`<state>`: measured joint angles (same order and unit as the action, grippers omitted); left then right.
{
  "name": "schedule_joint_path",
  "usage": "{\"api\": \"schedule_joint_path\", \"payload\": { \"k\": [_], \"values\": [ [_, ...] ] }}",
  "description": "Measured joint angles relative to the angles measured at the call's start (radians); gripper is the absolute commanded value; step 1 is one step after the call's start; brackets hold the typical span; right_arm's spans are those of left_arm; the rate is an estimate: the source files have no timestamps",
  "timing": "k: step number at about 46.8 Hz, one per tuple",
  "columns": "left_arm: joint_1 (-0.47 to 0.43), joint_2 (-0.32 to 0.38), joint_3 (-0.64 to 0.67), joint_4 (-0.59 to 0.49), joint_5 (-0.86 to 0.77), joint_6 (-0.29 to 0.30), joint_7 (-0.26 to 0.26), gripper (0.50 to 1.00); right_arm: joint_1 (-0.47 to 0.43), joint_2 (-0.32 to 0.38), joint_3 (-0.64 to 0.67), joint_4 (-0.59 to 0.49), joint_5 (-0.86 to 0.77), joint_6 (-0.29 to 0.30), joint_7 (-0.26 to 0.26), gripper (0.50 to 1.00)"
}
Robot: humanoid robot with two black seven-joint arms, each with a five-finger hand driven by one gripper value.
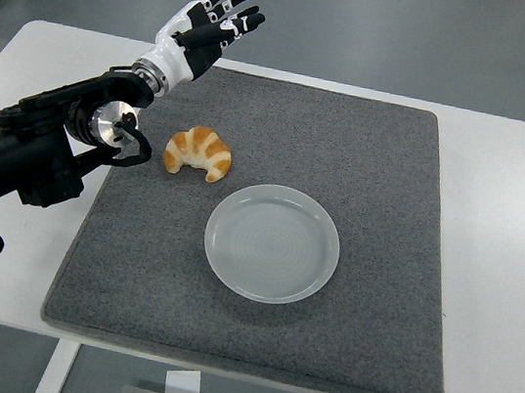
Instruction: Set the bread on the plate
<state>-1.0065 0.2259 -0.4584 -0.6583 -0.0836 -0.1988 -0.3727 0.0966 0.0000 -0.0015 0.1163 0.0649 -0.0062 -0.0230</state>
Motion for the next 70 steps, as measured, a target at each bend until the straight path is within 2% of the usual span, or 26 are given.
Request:
{"api": "schedule_joint_path", "payload": {
  "k": [3, 8, 10, 14, 21, 23, 30, 36, 44, 50, 60, 70],
  "values": [
    [-0.026, 0.014, 0.014, -0.008, 0.0, 0.029, 0.036, 0.979, 0.0, 0.0, 0.0, 0.0, 0.0, 0.0, 0.0, 0.952],
    [-0.105, 0.051, 0.079, -0.034, 0.0, 0.088, 0.145, 0.971, 0.0, 0.0, 0.0, 0.0, 0.001, 0.0, 0.0, 0.952],
    [-0.146, 0.076, 0.128, -0.059, 0.0, 0.102, 0.19, 0.966, 0.0, 0.0, 0.0, 0.0, 0.001, 0.0, 0.0, 0.952],
    [-0.232, 0.136, 0.239, -0.128, -0.004, 0.111, 0.247, 0.962, 0.0, 0.0, 0.0, 0.0, 0.001, 0.0, 0.0, 0.952],
    [-0.385, 0.229, 0.454, -0.257, -0.004, 0.11, 0.268, 0.966, 0.0, 0.0, 0.0, 0.0, 0.001, 0.0, 0.0, 0.952],
    [-0.458, 0.261, 0.56, -0.315, 0.002, 0.101, 0.269, 0.969, 0.0, 0.0, 0.0, 0.0, 0.001, 0.0, 0.0, 0.952],
    [-0.64, 0.309, 0.825, -0.444, 0.044, 0.091, 0.267, 0.971, 0.002, 0.0, -0.001, 0.0, 0.001, 0.0, 0.0, 0.952],
    [-0.725, 0.361, 0.916, -0.537, 0.184, 0.092, 0.266, 0.971, 0.002, 0.0, -0.001, 0.0, 0.001, 0.0, 0.0, 0.952],
    [-0.735, 0.449, 0.92, -0.607, 0.515, 0.096, 0.265, 0.969, 0.001, 0.0, 0.0, 0.0, 0.0, 0.0, 0.0, 0.952],
    [-0.707, 0.491, 0.921, -0.614, 0.66, 0.095, 0.259, 0.966, 0.001, 0.0, 0.0, 0.0, 0.0, 0.0, 0.0, 0.952],
    [-0.616, 0.505, 0.913, -0.606, 0.71, 0.126, 0.253, 0.966, 0.002, 0.0, 0.0, 0.0, 0.001, 0.0, 0.0, 0.952],
    [-0.498, 0.48, 0.87, -0.564, 0.711, 0.224, 0.222, 0.969, 0.001, 0.0, 0.0, 0.0, 0.001, 0.0, 0.0, 0.952]
  ]
}}
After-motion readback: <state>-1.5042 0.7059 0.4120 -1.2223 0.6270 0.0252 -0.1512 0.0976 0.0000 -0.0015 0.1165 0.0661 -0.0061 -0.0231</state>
